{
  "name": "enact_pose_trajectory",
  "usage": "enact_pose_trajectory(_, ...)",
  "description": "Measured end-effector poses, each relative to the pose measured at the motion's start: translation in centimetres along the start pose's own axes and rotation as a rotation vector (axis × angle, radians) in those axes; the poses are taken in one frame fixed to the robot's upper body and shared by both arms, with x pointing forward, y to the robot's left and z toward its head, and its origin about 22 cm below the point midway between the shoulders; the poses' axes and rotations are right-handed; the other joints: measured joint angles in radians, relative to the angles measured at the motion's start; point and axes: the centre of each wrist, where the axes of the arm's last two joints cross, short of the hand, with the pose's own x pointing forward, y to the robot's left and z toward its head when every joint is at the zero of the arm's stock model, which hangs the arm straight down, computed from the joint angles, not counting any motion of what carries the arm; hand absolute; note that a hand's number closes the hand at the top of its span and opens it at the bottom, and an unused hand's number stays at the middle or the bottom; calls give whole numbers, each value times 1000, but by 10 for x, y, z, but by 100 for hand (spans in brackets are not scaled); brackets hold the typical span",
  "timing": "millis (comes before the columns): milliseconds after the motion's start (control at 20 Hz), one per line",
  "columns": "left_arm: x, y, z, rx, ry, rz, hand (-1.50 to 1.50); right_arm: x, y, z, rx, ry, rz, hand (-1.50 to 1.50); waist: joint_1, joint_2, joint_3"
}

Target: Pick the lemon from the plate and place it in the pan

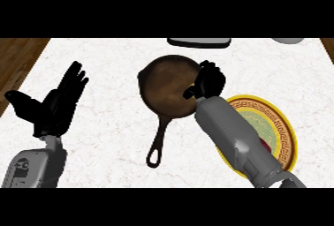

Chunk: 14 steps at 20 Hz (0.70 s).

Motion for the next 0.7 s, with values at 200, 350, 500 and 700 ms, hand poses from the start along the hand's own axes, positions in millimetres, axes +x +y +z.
enact_pose_trajectory(200,-1,3,2,12,8,0,0,-3,1,4,-34,-36,-128,-150,-10,-4,0)
enact_pose_trajectory(350,-3,5,6,25,7,1,0,-9,1,7,-75,-59,-257,-150,-26,-9,1)
enact_pose_trajectory(500,-4,10,8,39,13,0,0,-13,-2,14,-101,-60,-397,-150,-42,-15,1)
enact_pose_trajectory(700,-6,19,15,73,27,1,0,-29,-5,30,-110,-64,-564,-150,-70,-23,1)
